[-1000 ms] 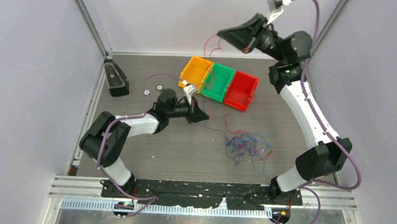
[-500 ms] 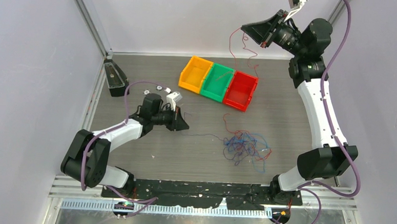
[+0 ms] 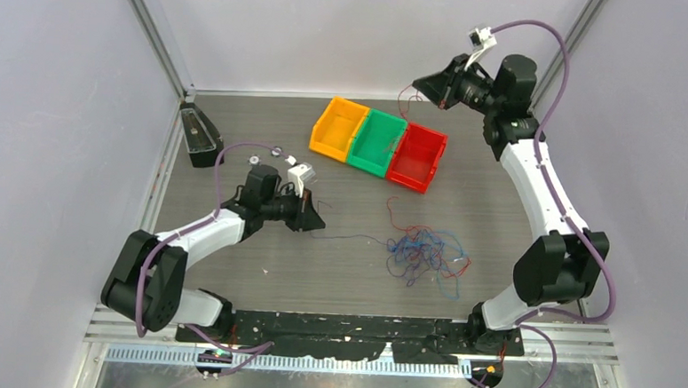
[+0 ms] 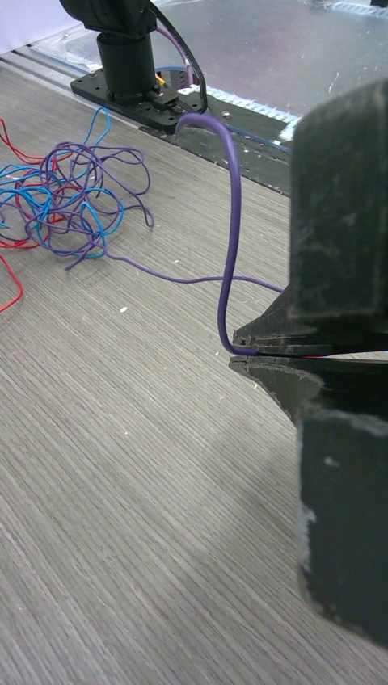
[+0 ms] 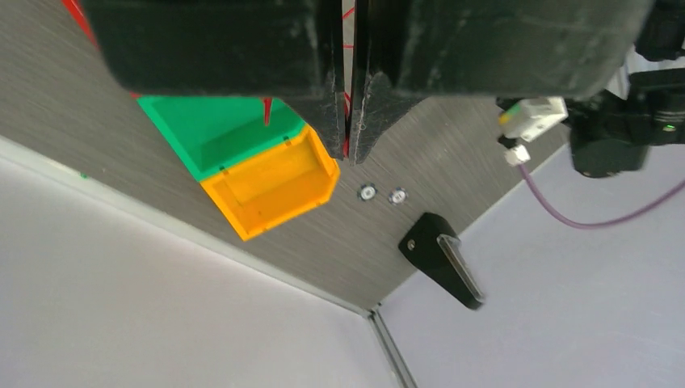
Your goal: Untangle the cables
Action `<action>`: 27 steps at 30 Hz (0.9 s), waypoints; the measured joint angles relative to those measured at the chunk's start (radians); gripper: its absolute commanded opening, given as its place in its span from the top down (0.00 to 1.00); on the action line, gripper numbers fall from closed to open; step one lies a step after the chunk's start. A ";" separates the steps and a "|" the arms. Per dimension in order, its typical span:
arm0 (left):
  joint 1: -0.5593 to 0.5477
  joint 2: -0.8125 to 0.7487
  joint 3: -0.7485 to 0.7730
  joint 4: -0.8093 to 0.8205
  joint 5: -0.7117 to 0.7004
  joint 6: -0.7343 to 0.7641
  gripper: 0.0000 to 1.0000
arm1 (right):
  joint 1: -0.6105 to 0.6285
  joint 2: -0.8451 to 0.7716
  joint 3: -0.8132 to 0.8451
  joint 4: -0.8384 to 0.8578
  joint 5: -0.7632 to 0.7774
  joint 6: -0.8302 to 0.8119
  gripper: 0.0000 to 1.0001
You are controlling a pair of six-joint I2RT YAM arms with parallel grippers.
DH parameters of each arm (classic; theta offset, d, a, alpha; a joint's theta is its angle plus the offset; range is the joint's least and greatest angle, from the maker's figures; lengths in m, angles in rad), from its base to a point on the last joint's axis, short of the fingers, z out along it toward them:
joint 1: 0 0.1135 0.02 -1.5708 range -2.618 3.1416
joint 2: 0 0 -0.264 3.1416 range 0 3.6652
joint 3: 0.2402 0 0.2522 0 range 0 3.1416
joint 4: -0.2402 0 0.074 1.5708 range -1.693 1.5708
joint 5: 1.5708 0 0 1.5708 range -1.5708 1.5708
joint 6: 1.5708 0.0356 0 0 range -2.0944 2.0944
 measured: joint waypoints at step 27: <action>0.000 -0.011 -0.002 0.007 -0.002 0.002 1.00 | -0.068 0.203 -0.051 -0.115 0.194 -0.525 0.95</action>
